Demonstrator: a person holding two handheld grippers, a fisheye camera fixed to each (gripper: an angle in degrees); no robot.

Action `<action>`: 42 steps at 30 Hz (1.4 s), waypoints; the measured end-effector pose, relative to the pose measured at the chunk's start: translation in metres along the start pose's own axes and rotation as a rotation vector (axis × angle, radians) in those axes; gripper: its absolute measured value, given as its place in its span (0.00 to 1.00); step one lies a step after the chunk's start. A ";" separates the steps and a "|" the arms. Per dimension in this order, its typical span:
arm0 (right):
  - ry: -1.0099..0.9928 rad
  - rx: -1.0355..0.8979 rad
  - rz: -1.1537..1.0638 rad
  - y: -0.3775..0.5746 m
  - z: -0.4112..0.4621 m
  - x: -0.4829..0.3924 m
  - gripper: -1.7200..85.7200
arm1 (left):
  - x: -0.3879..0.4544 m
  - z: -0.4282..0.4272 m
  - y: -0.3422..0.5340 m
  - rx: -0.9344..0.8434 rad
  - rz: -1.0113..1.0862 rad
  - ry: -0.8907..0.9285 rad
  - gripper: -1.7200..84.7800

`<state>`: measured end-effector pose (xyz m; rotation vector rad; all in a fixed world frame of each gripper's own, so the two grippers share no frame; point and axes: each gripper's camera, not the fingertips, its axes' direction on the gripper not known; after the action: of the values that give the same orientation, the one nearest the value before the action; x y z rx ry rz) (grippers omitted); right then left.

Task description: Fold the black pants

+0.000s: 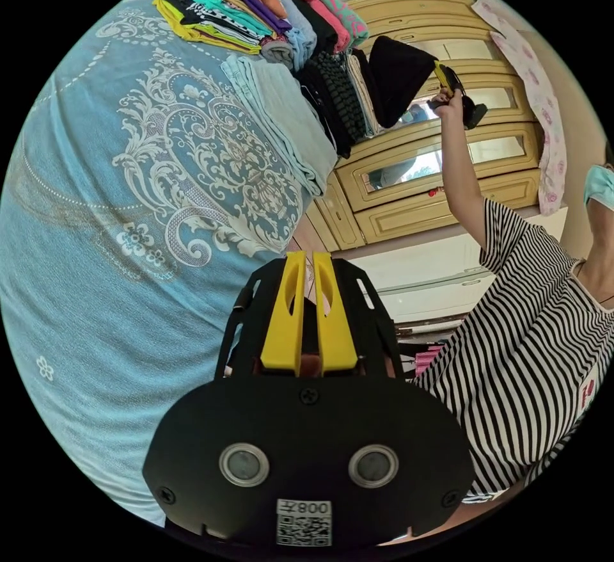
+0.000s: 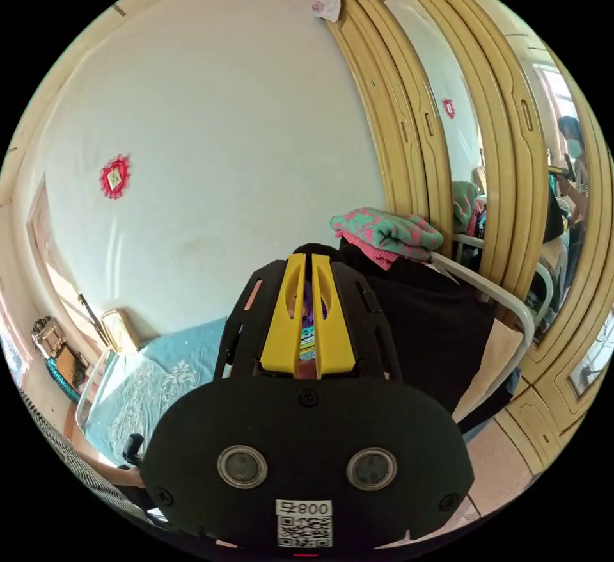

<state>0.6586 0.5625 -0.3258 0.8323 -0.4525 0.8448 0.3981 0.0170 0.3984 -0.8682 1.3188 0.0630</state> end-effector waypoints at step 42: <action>-1.298 -0.427 -0.080 0.437 0.068 -0.500 0.02 | 0.134 -0.411 0.635 0.686 -0.115 -0.553 0.14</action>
<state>0.0066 0.4415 -0.4074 0.9014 -1.6536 0.0030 -0.2154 0.1613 -0.0402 -0.2959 0.6867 -0.2167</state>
